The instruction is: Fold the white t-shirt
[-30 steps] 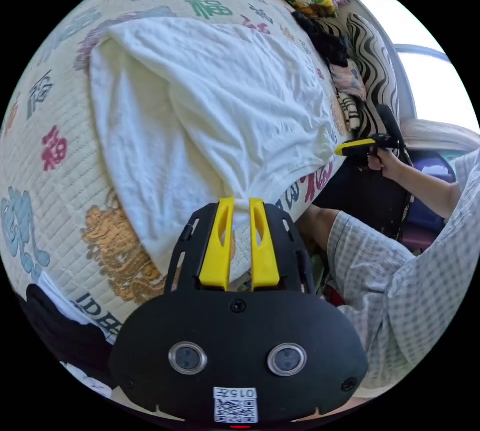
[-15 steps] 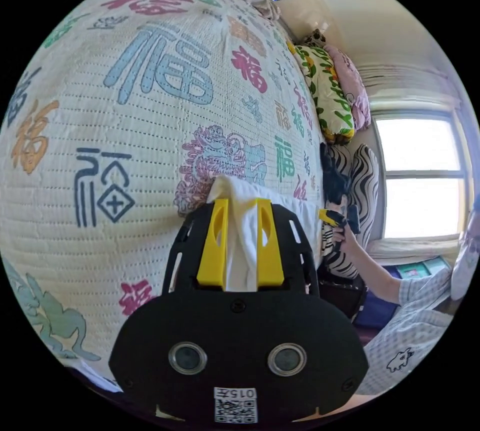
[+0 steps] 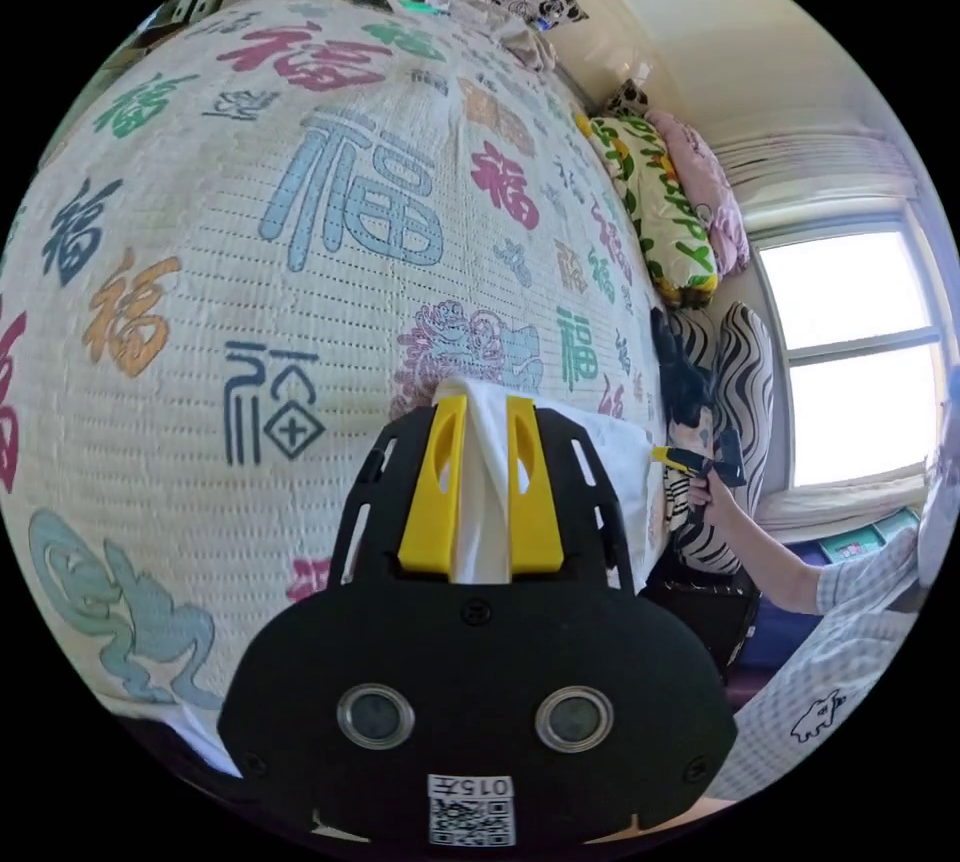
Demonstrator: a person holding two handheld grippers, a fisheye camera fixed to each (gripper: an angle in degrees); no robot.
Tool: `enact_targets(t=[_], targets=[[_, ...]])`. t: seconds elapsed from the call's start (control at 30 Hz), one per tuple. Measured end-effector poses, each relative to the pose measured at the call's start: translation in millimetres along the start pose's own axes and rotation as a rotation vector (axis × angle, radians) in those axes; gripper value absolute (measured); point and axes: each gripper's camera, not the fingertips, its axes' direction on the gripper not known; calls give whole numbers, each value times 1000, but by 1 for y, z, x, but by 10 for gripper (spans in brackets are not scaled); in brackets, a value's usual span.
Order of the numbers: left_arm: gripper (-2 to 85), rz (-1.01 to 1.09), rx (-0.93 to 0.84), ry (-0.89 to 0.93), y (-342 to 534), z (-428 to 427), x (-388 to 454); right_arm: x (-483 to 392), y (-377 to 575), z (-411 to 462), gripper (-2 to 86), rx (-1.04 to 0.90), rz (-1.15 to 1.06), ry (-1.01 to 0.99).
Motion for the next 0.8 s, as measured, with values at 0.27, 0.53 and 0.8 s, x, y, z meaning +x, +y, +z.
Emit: enact_targets(t=[0.27, 0.53, 0.8], targets=[[90, 13, -306, 3, 130, 25, 39, -35, 73, 74, 93, -278, -59, 3], [19, -33, -353, 4, 178, 49, 43, -33, 67, 141, 31, -293, 124, -92], [27, 46, -322, -110, 200, 40, 57, -34, 53, 185, 26, -331, 136, 6]])
